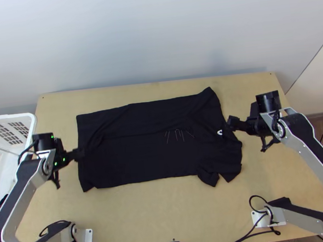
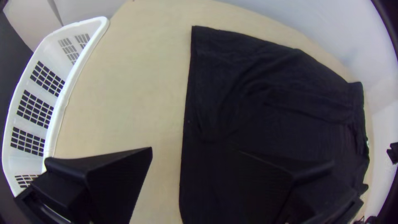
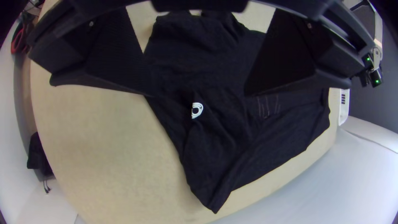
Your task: Fold the t-shirt
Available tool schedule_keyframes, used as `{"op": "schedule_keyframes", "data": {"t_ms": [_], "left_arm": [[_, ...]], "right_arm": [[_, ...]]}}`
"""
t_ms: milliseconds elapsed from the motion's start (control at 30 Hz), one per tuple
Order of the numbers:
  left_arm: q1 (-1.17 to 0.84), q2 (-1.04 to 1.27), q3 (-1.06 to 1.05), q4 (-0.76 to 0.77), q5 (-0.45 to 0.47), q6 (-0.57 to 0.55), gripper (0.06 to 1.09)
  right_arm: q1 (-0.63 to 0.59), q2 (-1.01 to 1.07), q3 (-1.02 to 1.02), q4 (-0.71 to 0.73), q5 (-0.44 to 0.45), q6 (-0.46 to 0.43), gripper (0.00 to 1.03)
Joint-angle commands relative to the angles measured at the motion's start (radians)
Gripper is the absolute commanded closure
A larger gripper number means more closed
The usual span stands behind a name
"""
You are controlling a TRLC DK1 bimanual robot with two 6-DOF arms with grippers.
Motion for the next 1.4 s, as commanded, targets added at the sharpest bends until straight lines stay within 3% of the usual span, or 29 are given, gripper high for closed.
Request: {"op": "schedule_keyframes", "data": {"t_ms": [0,200,267,333,900,1067,1267,1367], "left_arm": [[0.0,-0.169,-0.072,-0.209,0.024,0.101,0.21],[-0.035,-0.187,-0.135,-0.309,0.05,0.118,0.21],[-0.044,-0.18,-0.138,-0.309,0.051,0.116,0.22],[-0.046,-0.16,-0.138,-0.307,0.067,0.113,0.3],[-0.11,0.017,-0.165,-0.264,0.079,0.085,0.31],[-0.116,0.055,-0.165,-0.264,0.079,0.082,0.5],[-0.127,0.004,-0.187,-0.2,0.079,0.082,1.02],[-0.132,-0.031,-0.187,-0.185,0.079,0.079,1.05]], "right_arm": [[0.017,-0.082,-0.036,-0.063,-0.007,-0.026,0.04],[0.043,-0.119,-0.069,-0.106,-0.02,-0.026,0.04],[0.059,-0.133,-0.069,-0.114,-0.02,-0.027,0.04],[0.076,-0.142,-0.065,-0.129,-0.019,-0.03,0.04],[0.108,-0.131,-0.034,-0.183,-0.019,-0.058,0.04],[0.111,-0.124,-0.025,-0.189,-0.019,-0.066,0.04],[0.254,-0.093,-0.054,-0.266,-0.023,-0.081,0.05],[0.338,-0.079,-0.115,-0.275,-0.056,-0.08,0.05]]}}
